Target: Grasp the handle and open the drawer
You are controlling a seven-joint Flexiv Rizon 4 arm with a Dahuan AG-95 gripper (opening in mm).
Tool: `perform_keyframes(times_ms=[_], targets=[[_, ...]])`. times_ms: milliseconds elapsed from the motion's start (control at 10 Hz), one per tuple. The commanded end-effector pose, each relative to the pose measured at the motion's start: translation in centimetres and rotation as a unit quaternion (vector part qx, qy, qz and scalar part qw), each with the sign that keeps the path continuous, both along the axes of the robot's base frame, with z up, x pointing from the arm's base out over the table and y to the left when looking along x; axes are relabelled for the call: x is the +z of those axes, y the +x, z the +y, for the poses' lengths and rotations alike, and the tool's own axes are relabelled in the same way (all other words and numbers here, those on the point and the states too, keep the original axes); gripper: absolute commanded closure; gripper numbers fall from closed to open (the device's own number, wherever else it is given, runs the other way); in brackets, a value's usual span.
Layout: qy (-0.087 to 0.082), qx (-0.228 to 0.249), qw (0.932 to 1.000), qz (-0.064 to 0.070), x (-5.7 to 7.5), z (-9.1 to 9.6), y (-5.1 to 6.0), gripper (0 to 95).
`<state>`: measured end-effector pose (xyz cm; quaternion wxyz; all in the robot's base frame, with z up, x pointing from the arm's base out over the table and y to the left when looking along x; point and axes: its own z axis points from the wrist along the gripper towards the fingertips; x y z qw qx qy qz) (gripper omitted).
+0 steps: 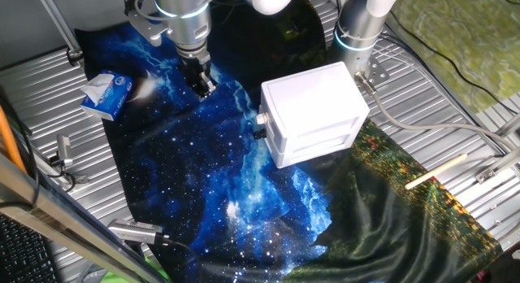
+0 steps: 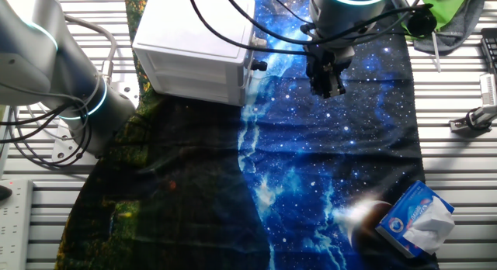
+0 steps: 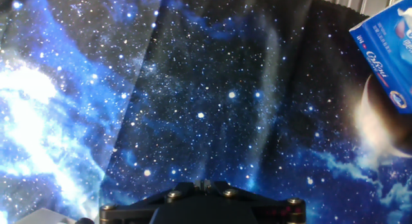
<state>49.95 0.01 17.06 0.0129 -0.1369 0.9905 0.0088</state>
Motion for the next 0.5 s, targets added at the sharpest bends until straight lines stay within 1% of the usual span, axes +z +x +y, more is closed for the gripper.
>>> perform_keyframes(times_ms=[100,500], targets=[[0.0,0.005,1.0,-0.005,-0.01,0.0,0.04,95.0],[0.003,0.02,0.9997,-0.013,-0.01,0.0,0.04,95.0]])
